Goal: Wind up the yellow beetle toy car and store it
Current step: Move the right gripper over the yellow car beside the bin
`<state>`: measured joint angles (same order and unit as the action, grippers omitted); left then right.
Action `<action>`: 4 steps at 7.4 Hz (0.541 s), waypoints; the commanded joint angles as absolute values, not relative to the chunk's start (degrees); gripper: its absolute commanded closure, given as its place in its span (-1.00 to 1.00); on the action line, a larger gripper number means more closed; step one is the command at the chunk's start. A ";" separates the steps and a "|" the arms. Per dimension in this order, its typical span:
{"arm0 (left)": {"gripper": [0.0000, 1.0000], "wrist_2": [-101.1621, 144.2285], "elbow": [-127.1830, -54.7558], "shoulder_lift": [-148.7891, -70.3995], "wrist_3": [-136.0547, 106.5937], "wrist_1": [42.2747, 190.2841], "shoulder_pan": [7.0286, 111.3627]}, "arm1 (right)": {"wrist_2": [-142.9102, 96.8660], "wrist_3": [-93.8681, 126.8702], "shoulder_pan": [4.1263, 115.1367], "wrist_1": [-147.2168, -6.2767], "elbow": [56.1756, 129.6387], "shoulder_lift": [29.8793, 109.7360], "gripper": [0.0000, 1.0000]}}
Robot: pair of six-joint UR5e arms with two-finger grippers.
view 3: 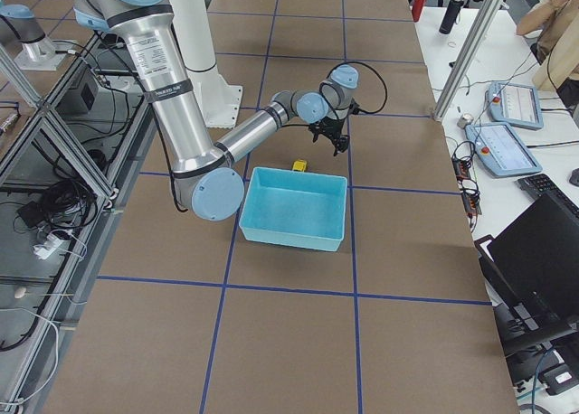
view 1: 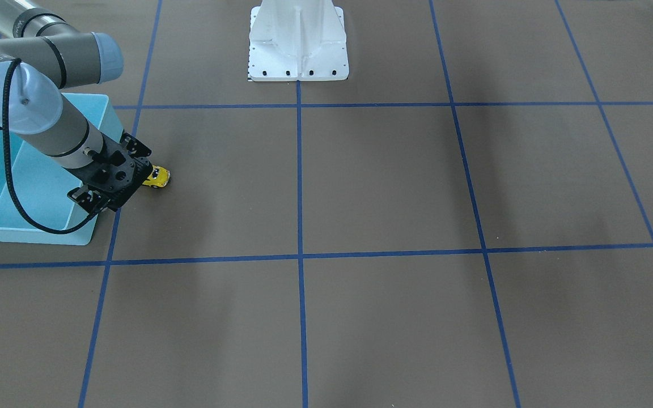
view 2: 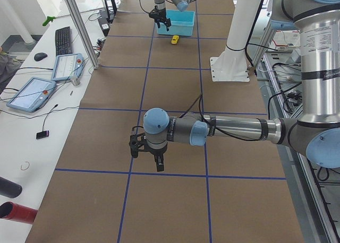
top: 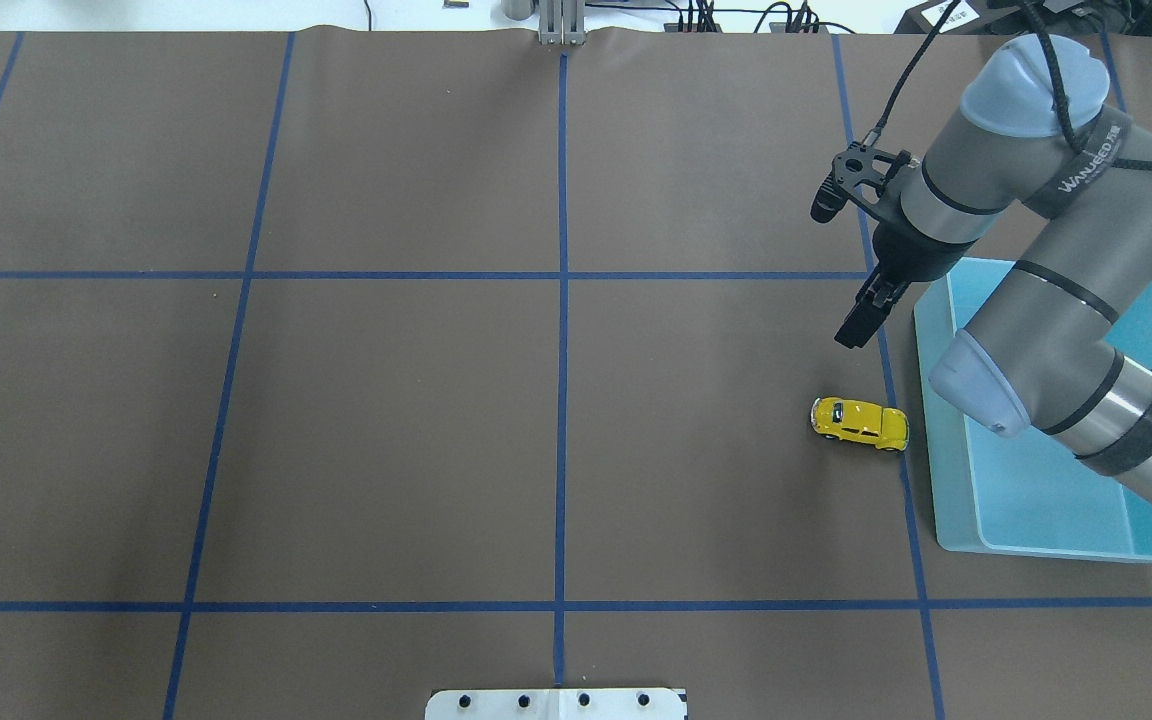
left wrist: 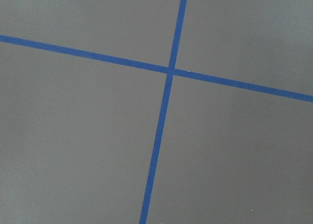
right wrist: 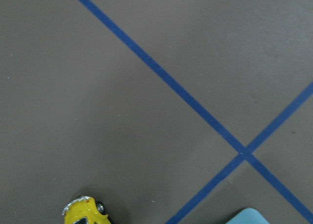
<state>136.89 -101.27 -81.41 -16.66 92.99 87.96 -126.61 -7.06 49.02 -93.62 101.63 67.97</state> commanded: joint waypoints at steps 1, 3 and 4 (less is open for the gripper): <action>-1.00 136.85 -101.17 -81.21 -14.06 90.18 89.47 | -125.25 -10.99 49.48 -93.69 102.65 68.29 -1.00; -1.00 136.93 -101.25 -81.56 -14.15 89.48 90.87 | -119.83 -11.07 47.91 -93.96 104.23 68.55 -1.00; -1.00 136.93 -101.25 -81.74 -14.15 89.30 90.88 | -115.79 -11.07 44.51 -94.13 105.20 68.99 -1.00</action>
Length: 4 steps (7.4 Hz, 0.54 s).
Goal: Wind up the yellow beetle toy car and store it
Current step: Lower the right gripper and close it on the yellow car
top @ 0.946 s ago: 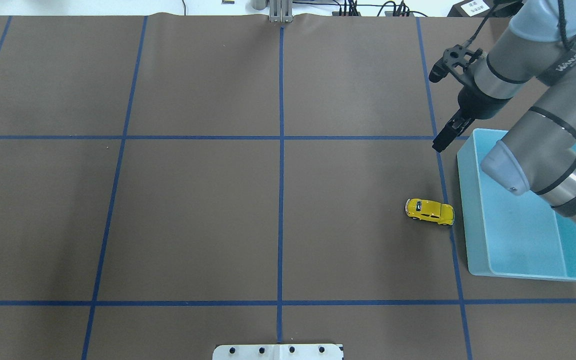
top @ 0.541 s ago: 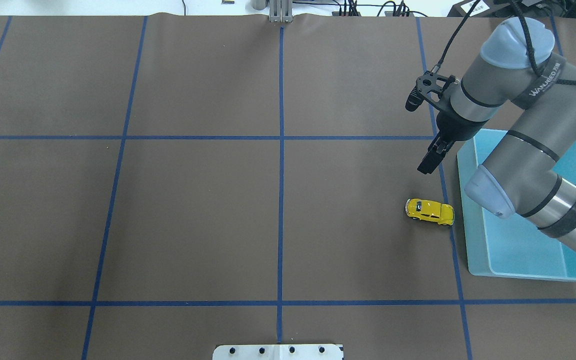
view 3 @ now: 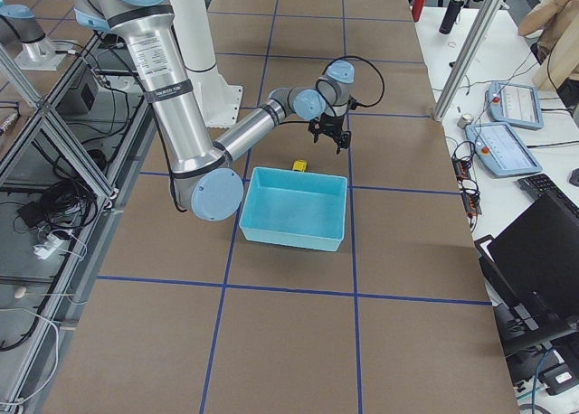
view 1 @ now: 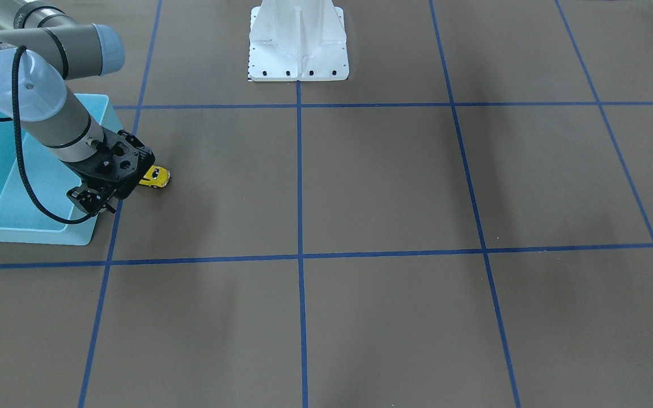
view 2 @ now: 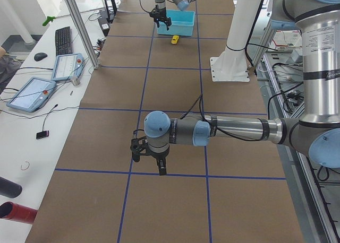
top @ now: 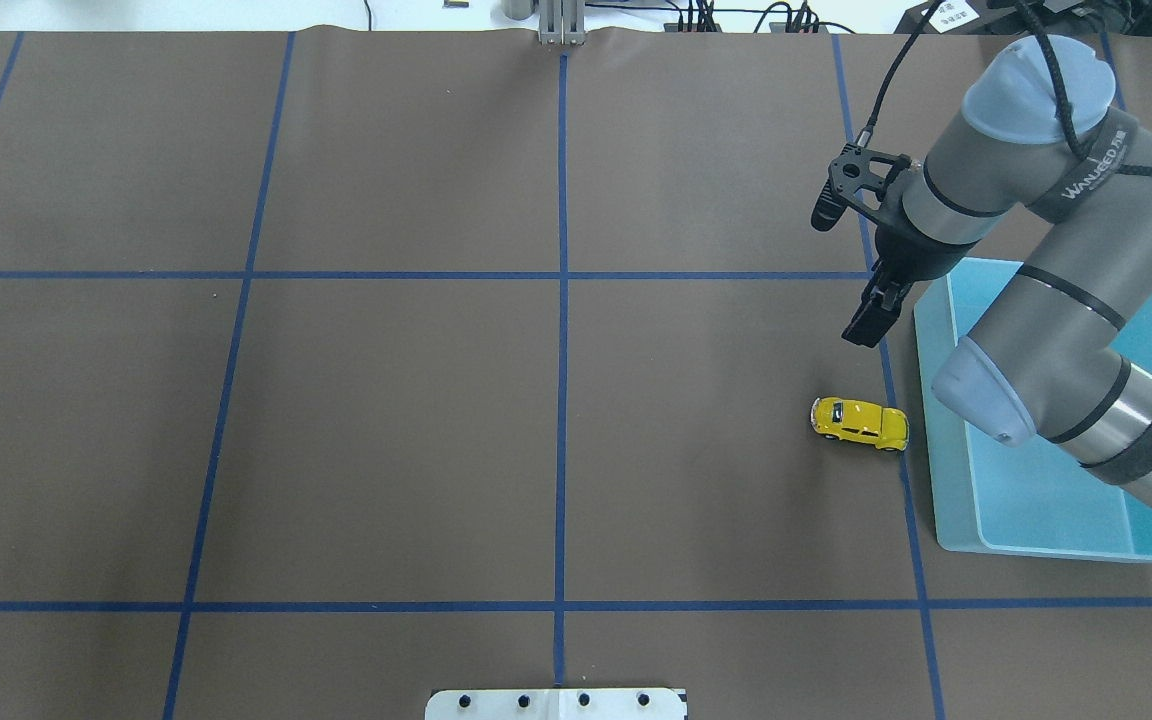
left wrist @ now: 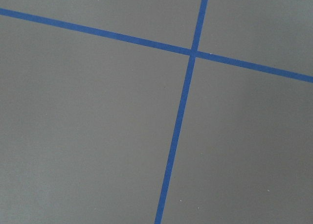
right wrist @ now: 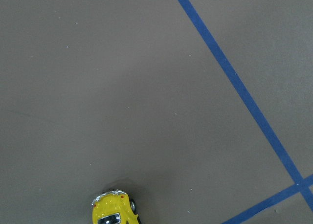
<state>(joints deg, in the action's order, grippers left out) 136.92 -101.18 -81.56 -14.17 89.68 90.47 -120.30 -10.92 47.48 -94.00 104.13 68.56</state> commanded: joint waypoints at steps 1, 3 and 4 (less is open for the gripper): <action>-1.00 137.02 -101.25 -81.30 -14.06 89.12 90.88 | -112.88 -10.55 42.04 -93.61 105.55 70.65 -1.00; -1.00 135.45 -100.46 -80.95 -14.06 89.30 90.88 | -115.73 -10.98 41.75 -93.60 104.60 72.75 -1.00; -1.00 133.79 -100.37 -80.95 -14.24 88.60 90.79 | -115.93 -14.47 40.27 -92.56 102.76 72.25 -1.00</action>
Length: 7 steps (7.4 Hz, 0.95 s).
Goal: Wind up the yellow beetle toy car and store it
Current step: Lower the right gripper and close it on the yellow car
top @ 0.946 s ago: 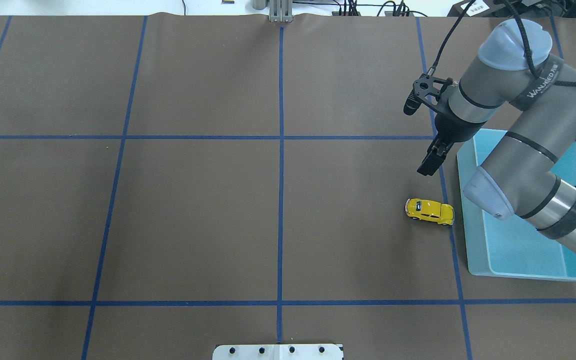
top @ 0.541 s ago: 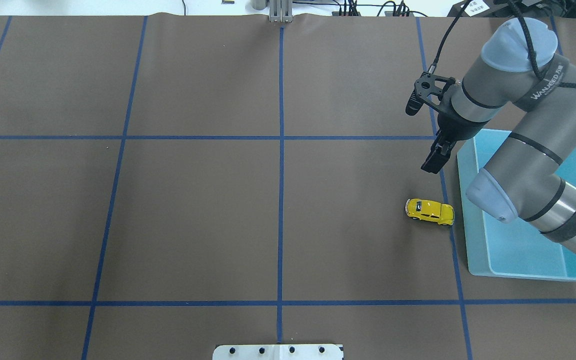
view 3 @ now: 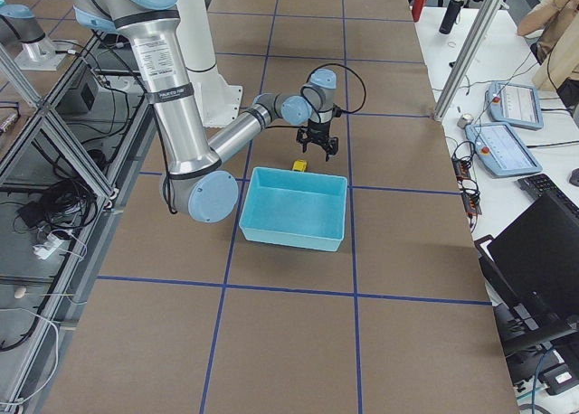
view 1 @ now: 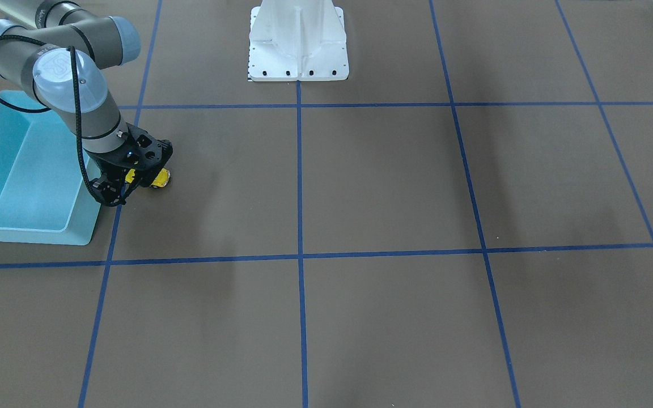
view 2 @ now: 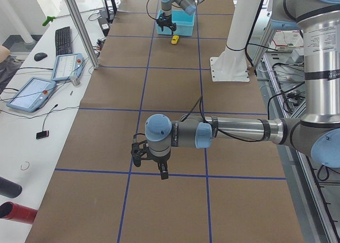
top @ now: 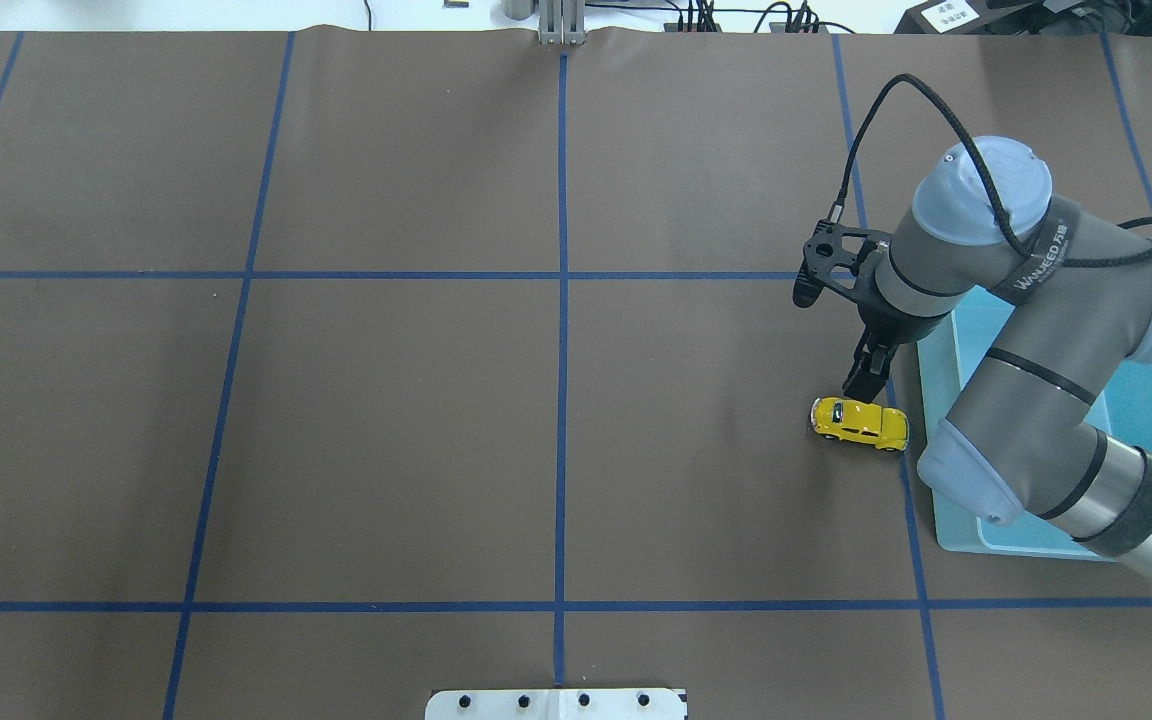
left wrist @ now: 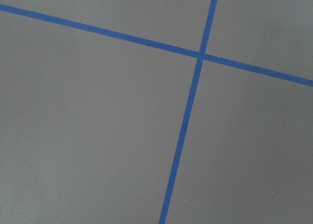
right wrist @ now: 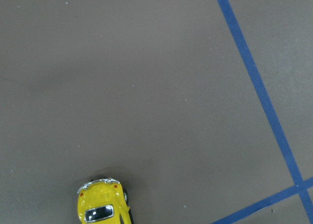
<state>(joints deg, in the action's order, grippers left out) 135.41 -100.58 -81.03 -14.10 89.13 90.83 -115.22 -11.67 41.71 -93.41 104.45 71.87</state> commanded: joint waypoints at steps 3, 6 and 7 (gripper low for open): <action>-1.00 132.98 -100.29 -81.04 -14.33 88.33 90.79 | -118.74 -15.20 39.99 -91.50 103.54 72.42 -1.00; -1.00 132.98 -100.11 -81.04 -14.24 88.33 90.70 | -117.00 -15.03 37.02 -91.49 102.40 72.60 -1.00; -1.00 132.98 -100.37 -79.47 -14.15 89.29 90.70 | -116.55 -14.86 36.83 -91.49 102.65 72.86 -1.00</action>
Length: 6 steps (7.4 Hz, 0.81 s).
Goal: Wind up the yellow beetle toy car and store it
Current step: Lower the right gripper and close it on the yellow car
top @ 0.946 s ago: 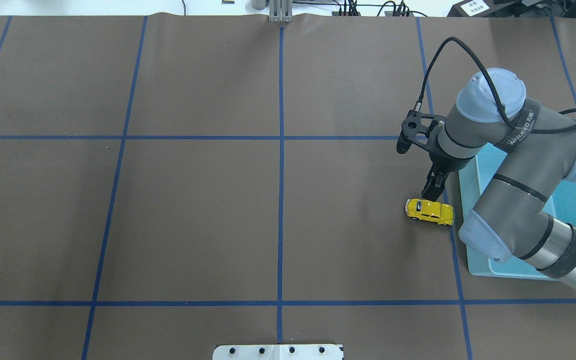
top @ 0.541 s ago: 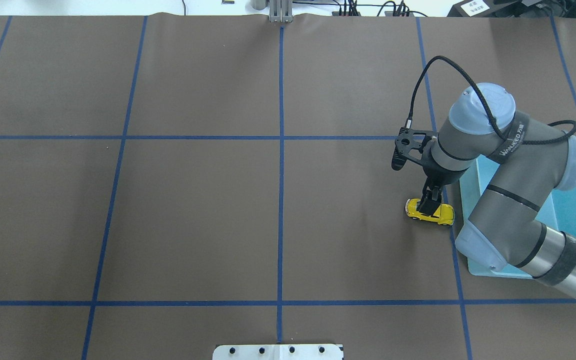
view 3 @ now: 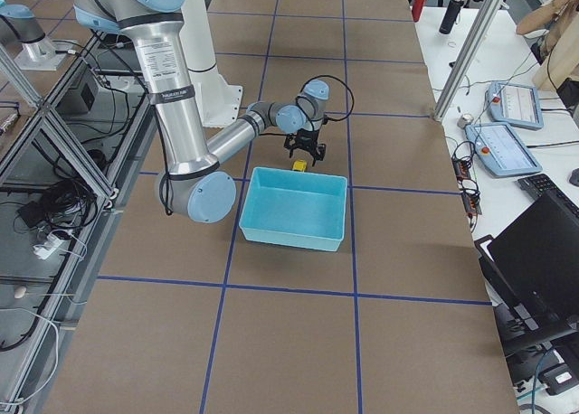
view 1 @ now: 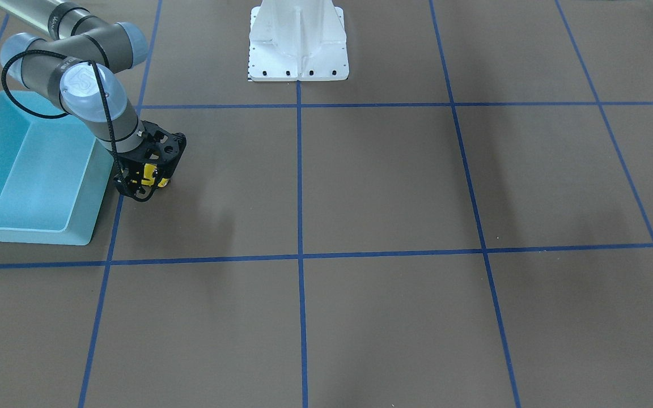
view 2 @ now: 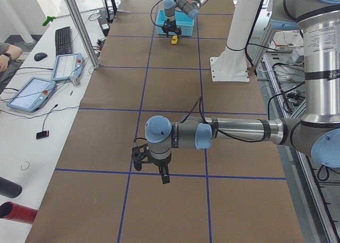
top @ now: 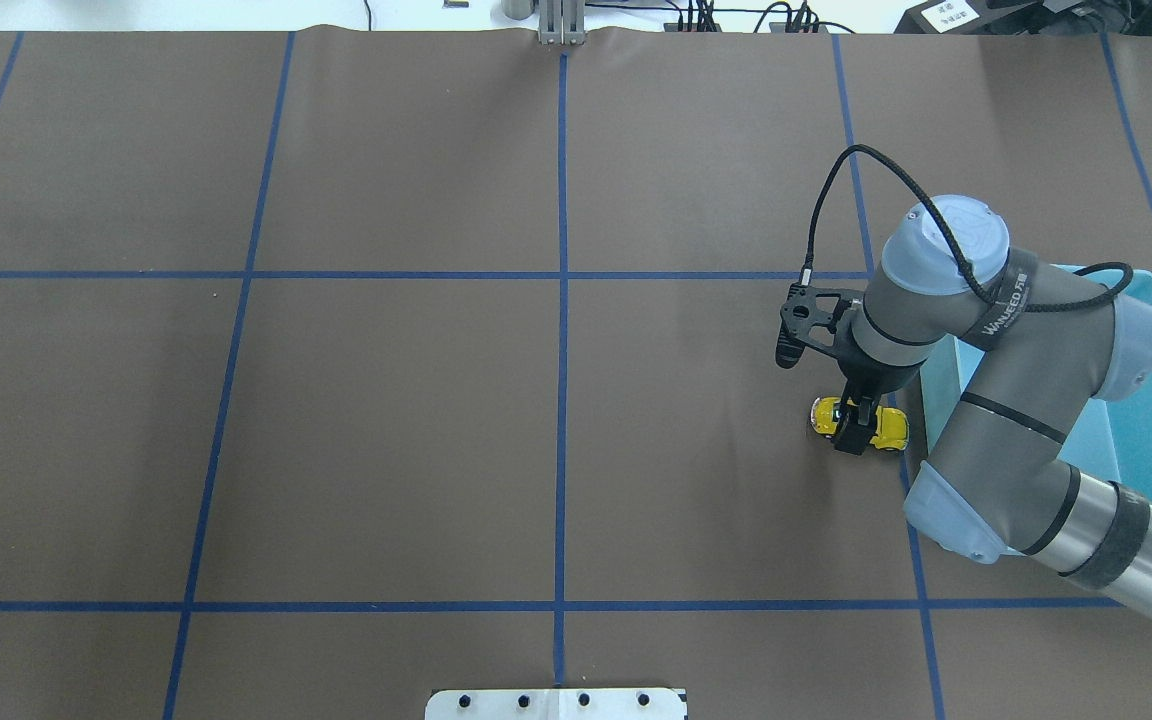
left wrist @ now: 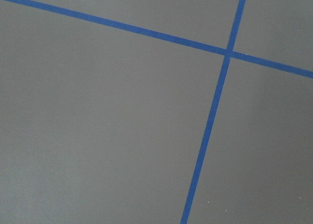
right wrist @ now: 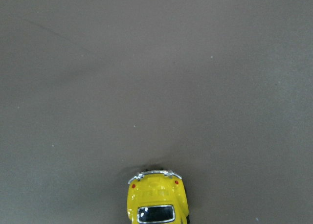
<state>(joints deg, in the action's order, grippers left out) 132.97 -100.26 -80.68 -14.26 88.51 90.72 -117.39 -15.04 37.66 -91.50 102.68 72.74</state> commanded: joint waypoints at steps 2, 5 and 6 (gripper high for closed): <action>-1.00 132.45 -100.98 -80.33 -14.24 90.00 90.70 | -116.54 -15.12 37.00 -91.49 102.66 73.30 -1.00; -1.00 132.54 -100.55 -80.16 -14.24 90.00 90.70 | -116.19 -15.20 36.83 -91.49 101.52 73.48 -1.00; -1.00 132.45 -100.55 -80.16 -14.24 89.74 90.70 | -116.37 -15.38 36.83 -91.23 101.43 73.82 -0.78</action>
<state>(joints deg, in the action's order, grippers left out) 132.49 -100.65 -80.20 -14.24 89.92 90.70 -116.25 -15.21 36.84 -91.44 101.67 73.53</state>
